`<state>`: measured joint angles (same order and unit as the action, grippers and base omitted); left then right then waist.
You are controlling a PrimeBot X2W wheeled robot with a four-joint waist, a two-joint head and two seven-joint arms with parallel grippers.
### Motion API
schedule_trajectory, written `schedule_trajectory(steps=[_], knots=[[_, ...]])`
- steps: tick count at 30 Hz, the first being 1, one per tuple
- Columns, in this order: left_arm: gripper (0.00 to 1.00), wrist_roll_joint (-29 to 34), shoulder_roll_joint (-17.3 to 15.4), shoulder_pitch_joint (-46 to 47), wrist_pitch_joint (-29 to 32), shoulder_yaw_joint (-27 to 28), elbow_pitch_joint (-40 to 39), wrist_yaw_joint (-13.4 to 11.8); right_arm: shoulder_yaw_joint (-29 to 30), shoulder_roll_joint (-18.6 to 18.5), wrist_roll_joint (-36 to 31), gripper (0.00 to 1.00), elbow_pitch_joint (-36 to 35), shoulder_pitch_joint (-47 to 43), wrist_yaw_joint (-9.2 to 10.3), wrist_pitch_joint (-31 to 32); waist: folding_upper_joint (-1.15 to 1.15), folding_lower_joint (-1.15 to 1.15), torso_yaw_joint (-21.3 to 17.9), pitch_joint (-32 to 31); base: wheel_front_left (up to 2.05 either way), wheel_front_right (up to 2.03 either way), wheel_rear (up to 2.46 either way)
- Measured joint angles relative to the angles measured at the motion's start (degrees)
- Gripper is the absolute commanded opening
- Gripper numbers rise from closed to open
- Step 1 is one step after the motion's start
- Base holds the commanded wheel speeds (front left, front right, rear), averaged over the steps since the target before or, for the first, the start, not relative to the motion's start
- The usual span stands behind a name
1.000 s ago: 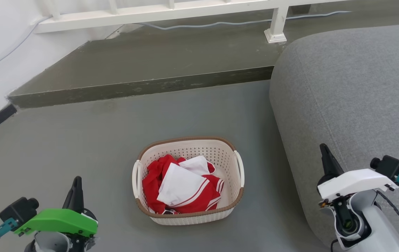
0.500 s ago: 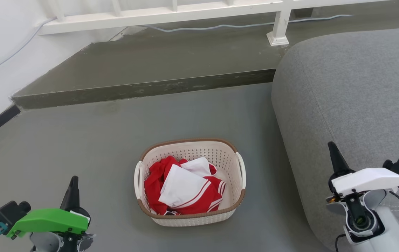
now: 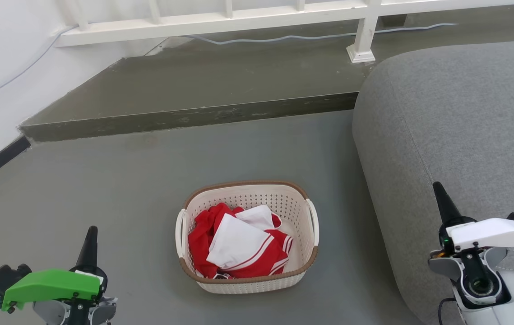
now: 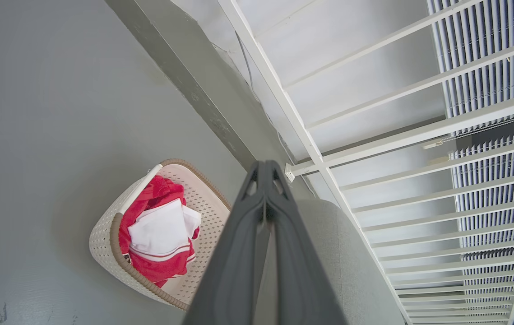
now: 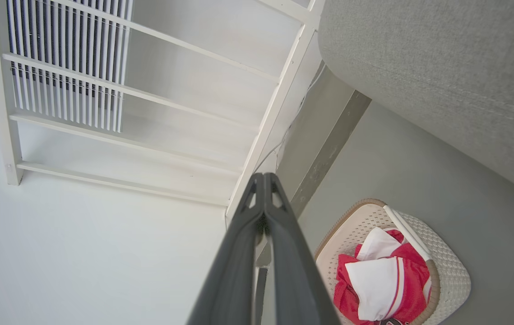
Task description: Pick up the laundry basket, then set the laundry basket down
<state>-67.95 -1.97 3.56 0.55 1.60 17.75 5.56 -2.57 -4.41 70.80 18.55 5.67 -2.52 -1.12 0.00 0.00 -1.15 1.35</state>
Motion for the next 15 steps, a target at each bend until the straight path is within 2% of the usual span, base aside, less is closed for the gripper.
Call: schedule_trajectory(steps=[15], knots=[[0.00, -10.62, 0.01, 0.01, 2.96, 1.65, -0.63, 0.51, 4.15, 0.67, 10.00, 0.00, -0.88, -0.14, -2.04, 2.96, 0.00, 0.00, 0.53, -0.56, 0.00, 0.00, 0.00]])
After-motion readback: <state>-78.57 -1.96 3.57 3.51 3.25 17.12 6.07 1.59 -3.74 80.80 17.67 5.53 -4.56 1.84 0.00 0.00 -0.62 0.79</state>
